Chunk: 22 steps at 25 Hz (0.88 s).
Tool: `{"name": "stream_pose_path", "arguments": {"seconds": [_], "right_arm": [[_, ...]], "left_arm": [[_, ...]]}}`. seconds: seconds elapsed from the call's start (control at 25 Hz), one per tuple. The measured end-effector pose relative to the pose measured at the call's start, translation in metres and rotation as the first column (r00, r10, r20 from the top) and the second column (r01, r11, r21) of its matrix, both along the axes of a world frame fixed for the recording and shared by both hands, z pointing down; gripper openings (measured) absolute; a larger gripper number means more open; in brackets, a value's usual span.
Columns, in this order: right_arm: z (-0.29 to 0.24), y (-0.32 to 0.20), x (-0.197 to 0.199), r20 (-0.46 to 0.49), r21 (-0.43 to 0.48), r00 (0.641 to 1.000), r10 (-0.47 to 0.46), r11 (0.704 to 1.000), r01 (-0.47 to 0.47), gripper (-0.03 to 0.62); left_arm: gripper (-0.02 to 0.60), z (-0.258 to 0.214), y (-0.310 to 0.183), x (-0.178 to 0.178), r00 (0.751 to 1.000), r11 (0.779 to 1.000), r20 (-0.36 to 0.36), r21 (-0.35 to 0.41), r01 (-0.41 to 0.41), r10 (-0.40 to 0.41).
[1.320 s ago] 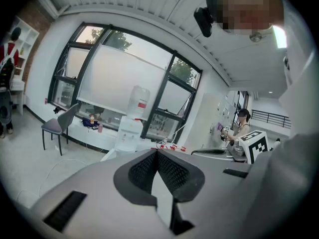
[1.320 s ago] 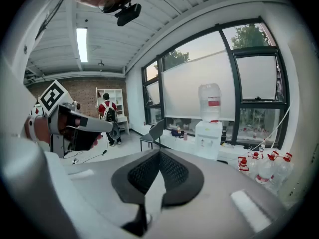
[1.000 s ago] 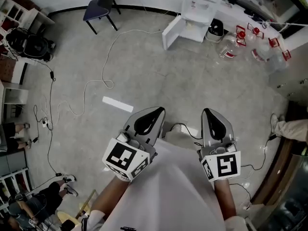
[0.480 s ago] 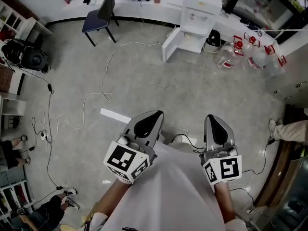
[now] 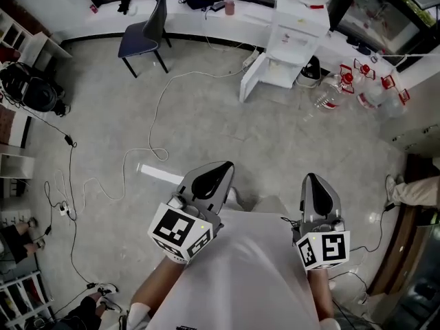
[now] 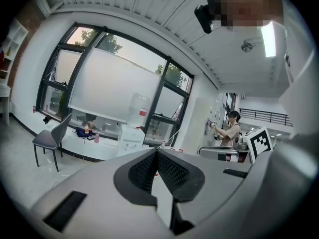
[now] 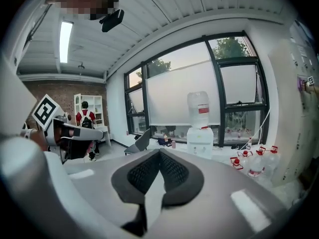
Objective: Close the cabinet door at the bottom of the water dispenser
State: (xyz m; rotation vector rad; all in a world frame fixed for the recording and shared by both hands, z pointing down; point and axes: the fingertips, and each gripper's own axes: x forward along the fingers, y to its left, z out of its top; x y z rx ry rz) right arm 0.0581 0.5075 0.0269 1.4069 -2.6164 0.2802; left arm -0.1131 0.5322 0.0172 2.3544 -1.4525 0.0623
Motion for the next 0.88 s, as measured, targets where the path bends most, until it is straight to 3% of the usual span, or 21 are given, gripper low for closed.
{"name": "stream_pose_path", "arguments": {"seconds": [0.52,0.88], "right_arm": [[0.01,-0.044,-0.029,-0.035,-0.04,0.999,0.002,0.999,-0.003,0.008],[0.03,-0.166,-0.019,-0.005,-0.063,0.999,-0.045,0.997,0.044,0.009]], "left_arm": [[0.006,0.015,-0.054,-0.024,0.999,0.999,-0.054,-0.033,-0.012,0.01],[0.006,0.032,-0.163,-0.013,1.0,0.997,-0.017,-0.081,0.016,-0.017]]}}
